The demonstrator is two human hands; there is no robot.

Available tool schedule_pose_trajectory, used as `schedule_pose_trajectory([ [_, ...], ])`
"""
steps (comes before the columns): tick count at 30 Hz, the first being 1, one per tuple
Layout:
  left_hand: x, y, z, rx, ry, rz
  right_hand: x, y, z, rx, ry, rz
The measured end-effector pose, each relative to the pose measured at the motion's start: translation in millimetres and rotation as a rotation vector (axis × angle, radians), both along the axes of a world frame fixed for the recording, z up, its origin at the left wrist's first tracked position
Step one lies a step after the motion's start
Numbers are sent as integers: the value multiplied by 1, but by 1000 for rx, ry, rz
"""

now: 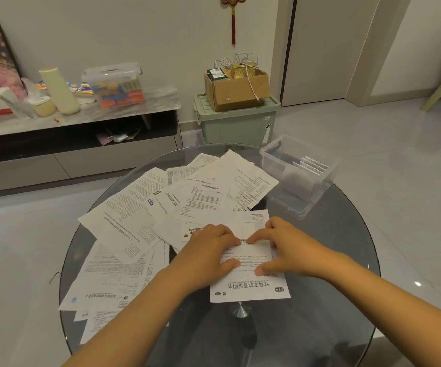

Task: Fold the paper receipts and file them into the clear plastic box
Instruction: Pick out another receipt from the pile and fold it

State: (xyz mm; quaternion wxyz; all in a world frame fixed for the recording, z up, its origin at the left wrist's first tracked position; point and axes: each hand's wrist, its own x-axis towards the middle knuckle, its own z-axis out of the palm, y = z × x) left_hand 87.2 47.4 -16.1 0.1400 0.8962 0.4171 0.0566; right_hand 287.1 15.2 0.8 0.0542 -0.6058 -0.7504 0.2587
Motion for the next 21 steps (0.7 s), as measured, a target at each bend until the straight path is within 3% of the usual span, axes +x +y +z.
schedule_pose_trajectory([
  [12,0,0,6,29,-107,23,-4,-5,5,232,-115,42],
  [17,-3,1,5,-76,24,-48,-2,-3,8,224,-207,138],
  [21,-4,3,7,-32,15,-64,-3,-2,7,231,-238,184],
])
